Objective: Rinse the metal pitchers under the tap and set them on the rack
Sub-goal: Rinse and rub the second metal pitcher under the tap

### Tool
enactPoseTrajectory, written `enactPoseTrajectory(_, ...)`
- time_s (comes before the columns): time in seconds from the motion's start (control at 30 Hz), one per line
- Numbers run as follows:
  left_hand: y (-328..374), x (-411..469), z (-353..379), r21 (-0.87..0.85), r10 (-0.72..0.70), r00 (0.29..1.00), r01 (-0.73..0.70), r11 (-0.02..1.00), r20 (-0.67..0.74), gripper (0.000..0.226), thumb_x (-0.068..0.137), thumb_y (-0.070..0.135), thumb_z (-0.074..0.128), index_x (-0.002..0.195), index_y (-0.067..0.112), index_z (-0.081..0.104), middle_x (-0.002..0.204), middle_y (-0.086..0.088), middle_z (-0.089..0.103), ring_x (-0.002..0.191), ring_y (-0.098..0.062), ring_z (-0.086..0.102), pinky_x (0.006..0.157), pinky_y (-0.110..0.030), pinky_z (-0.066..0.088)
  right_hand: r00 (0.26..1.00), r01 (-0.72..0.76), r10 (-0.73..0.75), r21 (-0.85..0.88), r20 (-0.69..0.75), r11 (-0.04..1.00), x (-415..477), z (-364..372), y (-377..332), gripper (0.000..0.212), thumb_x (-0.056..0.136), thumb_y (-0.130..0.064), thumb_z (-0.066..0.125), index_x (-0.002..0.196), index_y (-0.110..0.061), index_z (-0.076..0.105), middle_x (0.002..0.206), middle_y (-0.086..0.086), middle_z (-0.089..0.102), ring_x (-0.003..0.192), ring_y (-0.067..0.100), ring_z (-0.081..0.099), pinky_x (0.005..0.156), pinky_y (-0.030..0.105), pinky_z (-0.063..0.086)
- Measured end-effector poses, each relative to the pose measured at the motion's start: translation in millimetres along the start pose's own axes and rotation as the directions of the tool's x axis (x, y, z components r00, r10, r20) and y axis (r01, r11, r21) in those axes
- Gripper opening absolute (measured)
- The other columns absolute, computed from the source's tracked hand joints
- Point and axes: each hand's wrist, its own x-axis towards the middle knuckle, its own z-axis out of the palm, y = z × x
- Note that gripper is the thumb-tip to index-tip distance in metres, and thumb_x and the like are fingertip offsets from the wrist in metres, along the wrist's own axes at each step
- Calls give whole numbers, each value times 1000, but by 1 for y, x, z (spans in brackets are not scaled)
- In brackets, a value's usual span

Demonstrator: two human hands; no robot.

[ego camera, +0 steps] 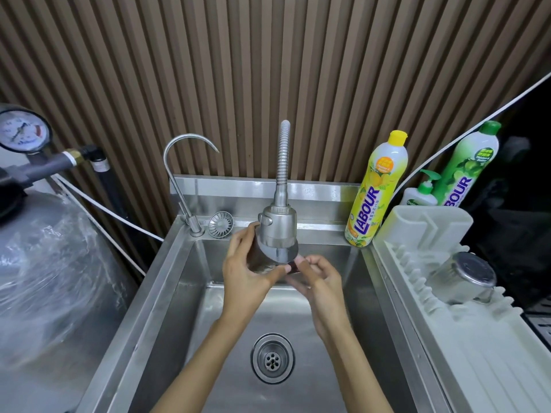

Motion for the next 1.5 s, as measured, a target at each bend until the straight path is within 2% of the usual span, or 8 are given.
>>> enactPoseTrajectory(0.27,0,-20,-2,130,-142,983,157,979,-119,69,43,72,72,90,23,67,78,4,49,74,-3,56,69,0,38,978,25,-108,-418,-177,908,-10,3,-16,18,81,-20,70,74,-9,58,67,5,69,65,17,67,62,37,60)
enactPoseTrajectory(0.4,-4,-21,8,-44,-254,965,257,965,72,41,59,33,85,93,15,70,87,-7,63,72,7,62,65,-1,41,891,183,-415,-691,-183,699,-16,3,-17,9,80,-20,69,82,-14,62,73,-6,68,67,2,62,67,18,45)
enactPoseTrajectory(0.57,-5,-5,14,-199,-193,974,214,956,118,77,48,31,86,118,12,58,113,-6,63,105,-14,64,88,-25,51,931,239,-316,-347,-184,907,-3,-1,-1,13,87,-6,60,78,-9,52,102,-8,70,86,-6,64,79,10,46)
enactPoseTrajectory(0.77,5,2,3,-1,-43,999,43,999,10,86,47,33,82,127,16,54,111,16,49,101,1,50,92,-6,39,999,34,-34,95,-4,995,7,2,14,13,91,-9,54,80,-5,50,88,18,63,85,28,61,80,37,58)
enactPoseTrajectory(0.97,9,-10,0,108,-154,983,165,980,-101,71,47,59,80,105,20,67,84,2,47,80,-11,54,69,-4,36,992,11,-53,-337,-118,941,-2,2,-12,24,85,-25,66,70,-10,56,72,15,67,69,26,66,59,38,60)
enactPoseTrajectory(1.13,-5,-20,10,-164,-302,947,317,934,109,54,48,49,84,93,25,69,93,-4,67,88,-17,68,78,-15,49,923,139,-374,-825,-93,548,-12,3,-34,19,81,-29,67,76,-15,57,81,5,72,84,28,65,80,40,50)
enactPoseTrajectory(1.3,-7,-7,22,-259,-239,965,260,930,110,65,43,39,80,104,31,59,104,1,68,98,-14,66,80,-21,49,948,212,-307,-554,-83,805,1,0,-20,10,90,-10,55,82,-16,52,101,-3,68,88,6,63,73,11,48)
enactPoseTrajectory(1.5,-8,-2,7,-11,-11,1000,11,1000,-8,85,50,15,86,120,39,45,115,22,46,112,-8,50,95,-12,40,998,-20,10,142,70,990,15,2,17,19,93,-3,49,75,-7,43,92,13,60,82,19,61,77,26,56)
